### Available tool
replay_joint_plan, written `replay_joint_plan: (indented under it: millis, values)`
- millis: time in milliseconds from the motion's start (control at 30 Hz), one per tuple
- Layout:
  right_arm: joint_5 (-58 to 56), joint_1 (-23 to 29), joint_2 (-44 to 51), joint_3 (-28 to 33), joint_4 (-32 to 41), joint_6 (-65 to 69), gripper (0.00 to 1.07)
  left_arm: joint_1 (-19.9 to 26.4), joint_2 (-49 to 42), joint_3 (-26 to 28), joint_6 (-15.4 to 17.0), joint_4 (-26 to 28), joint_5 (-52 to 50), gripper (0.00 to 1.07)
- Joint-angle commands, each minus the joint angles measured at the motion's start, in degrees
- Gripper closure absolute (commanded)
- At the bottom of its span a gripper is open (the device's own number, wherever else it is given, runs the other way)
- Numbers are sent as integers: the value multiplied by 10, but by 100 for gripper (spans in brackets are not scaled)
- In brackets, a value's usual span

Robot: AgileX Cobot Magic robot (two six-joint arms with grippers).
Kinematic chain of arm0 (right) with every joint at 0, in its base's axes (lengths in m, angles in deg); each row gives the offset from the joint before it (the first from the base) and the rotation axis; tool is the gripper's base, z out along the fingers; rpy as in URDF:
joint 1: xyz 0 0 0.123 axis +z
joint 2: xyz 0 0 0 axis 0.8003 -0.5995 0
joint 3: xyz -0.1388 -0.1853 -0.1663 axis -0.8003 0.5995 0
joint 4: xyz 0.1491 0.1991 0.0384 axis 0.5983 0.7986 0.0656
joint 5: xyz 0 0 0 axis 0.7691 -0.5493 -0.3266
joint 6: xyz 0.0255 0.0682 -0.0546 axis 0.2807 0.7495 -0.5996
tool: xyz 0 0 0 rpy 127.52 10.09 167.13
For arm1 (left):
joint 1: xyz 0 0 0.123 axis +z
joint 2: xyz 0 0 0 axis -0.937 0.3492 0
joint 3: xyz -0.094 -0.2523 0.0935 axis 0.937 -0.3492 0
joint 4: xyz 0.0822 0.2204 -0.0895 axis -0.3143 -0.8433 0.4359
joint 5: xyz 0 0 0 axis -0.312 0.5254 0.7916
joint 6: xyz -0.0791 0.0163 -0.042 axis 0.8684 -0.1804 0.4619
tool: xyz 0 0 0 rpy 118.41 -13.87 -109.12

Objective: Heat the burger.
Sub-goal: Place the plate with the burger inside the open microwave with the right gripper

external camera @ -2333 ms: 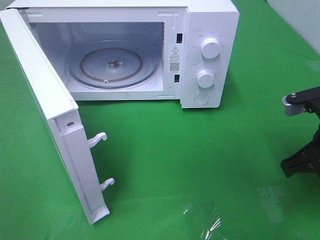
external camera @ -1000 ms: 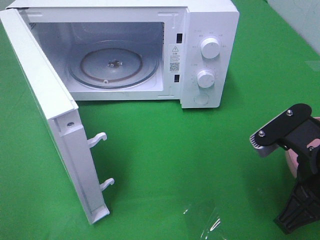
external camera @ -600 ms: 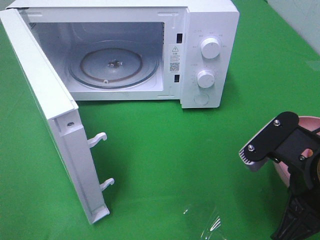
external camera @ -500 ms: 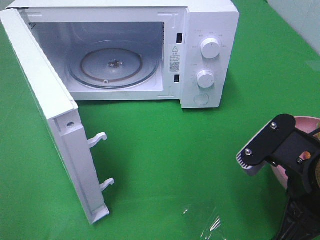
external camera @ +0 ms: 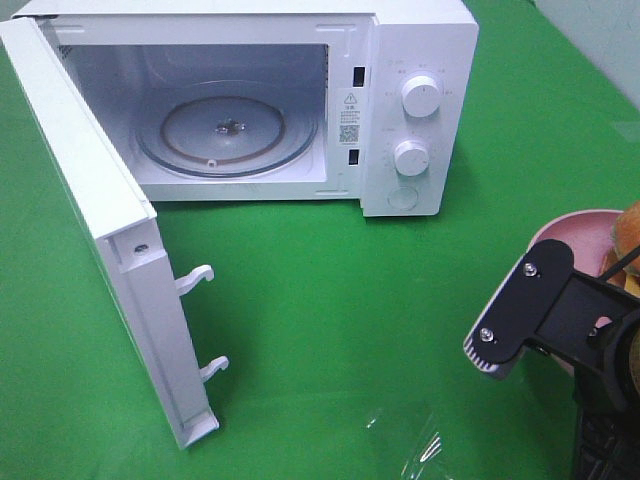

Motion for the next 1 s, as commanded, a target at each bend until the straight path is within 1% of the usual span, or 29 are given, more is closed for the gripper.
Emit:
replay_joint_plan:
  millis: [33, 333, 667, 1000]
  values:
    - [-30, 2, 4, -1, -41, -4, 107, 1, -9, -2, 1, 4, -5, 8]
    - [-40, 2, 4, -1, -54, -18, 107, 1, -9, -2, 1, 4, -5, 8]
    - [-21, 2, 4, -1, -71, -80, 107, 1, -9, -2, 1, 4, -5, 8]
    - [45, 2, 4, -1, -72, -171, 106, 1, -9, -2, 1, 4, -5, 8]
